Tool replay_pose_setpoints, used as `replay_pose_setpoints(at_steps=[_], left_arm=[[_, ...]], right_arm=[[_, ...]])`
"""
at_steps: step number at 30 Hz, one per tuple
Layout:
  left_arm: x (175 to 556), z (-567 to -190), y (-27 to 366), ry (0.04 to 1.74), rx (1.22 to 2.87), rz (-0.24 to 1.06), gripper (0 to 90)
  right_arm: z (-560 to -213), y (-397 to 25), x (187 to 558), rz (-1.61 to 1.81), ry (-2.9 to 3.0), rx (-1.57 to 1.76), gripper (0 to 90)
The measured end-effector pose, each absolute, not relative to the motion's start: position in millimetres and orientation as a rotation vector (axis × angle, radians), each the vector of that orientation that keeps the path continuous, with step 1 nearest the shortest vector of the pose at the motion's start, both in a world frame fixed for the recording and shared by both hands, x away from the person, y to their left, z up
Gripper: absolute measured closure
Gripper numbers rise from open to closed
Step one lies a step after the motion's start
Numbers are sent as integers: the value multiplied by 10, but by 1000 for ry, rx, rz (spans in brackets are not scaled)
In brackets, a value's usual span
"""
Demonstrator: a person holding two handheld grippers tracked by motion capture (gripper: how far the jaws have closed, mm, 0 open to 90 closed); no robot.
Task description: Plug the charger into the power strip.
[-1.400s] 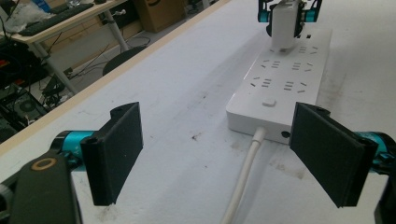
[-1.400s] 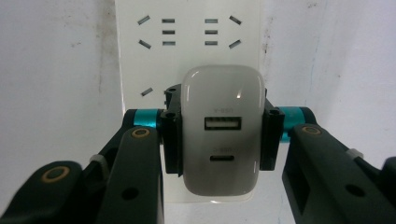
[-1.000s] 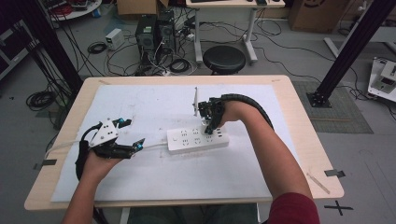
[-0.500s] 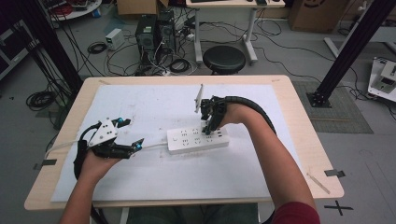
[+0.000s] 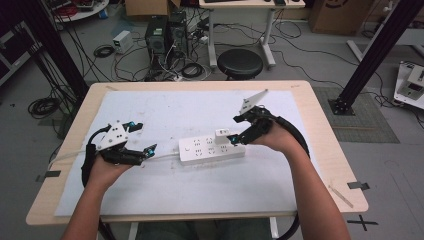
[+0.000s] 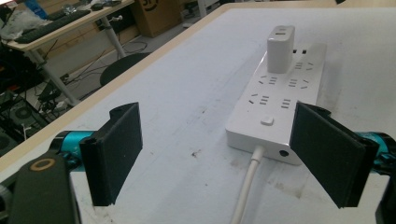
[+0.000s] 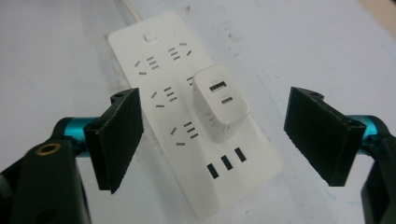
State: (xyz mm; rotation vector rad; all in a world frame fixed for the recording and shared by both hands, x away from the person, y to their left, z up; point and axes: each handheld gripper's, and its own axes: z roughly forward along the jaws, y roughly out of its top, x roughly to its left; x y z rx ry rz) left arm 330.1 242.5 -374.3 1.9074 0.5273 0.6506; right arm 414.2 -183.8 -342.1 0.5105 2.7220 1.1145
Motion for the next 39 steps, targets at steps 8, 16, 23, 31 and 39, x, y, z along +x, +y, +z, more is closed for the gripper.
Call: replay_pose_setpoints(at_steps=[8,16,23,31,39], left_arm=[[3298,-3761,2425,536,1898,634,172],[3312,-3803,2489,567,1879,630,171],[3294,-3811,2497,557,1878,616,171],[3272,-3797,2529,560,1879,613,171],[3285,-3811,2532,577,1900,612,171]], right_arm=[[-3478,-2231,3868,1312,2542,633,184],[-3603,-2369,3781,1397,2471,702,184],[-3681,-2381,3712,1413,2431,755,184],[-3677,-2340,3718,1419,2411,750,184],[-3711,-2328,3783,1417,2419,755,184]])
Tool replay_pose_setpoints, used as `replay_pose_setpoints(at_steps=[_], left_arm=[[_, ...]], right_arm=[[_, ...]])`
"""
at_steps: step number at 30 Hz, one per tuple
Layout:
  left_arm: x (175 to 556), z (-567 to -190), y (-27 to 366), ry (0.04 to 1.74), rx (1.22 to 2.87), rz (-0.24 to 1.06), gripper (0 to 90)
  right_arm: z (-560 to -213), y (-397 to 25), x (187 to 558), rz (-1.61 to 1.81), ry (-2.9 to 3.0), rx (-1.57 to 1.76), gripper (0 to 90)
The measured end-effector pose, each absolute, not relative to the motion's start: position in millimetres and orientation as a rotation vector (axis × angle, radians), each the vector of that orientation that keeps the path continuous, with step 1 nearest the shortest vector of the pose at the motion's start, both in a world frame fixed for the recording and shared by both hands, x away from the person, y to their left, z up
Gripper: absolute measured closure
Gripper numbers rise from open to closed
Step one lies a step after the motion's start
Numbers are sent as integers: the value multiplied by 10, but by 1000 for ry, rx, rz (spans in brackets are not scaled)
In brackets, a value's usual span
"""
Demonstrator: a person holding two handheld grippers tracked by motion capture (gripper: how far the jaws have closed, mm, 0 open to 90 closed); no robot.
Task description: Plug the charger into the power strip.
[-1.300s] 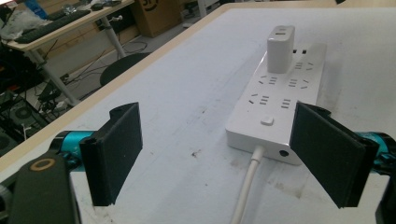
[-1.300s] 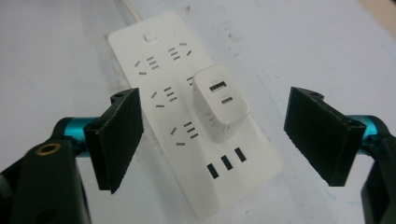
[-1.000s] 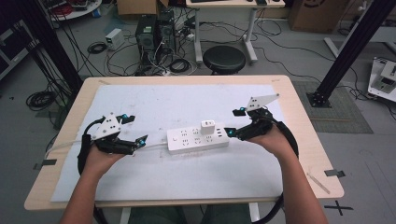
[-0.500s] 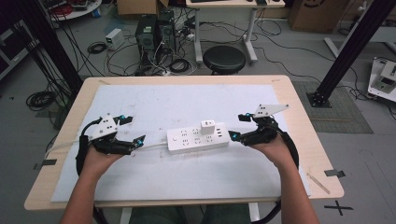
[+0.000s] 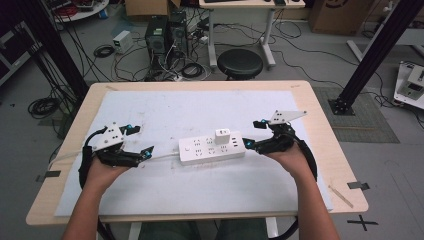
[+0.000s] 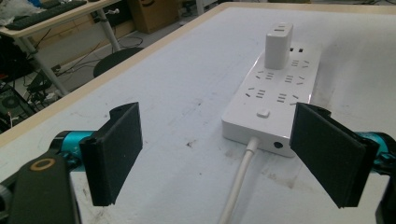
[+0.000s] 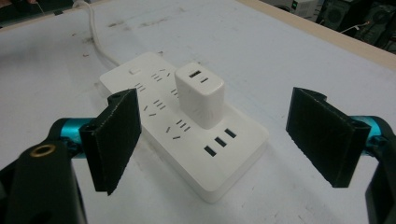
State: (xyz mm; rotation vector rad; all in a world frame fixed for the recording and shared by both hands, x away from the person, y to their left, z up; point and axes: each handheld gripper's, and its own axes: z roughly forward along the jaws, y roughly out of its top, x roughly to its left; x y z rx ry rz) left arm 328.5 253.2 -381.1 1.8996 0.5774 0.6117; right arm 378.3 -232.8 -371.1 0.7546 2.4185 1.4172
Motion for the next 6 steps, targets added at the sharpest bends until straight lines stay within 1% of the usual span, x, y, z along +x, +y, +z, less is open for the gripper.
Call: replay_pose_setpoints(at_steps=[6], left_arm=[[3305,-3834,2510,608,1908,615,171]], right_arm=[[-3697,-2329,3758,1412,2413,754,183]])
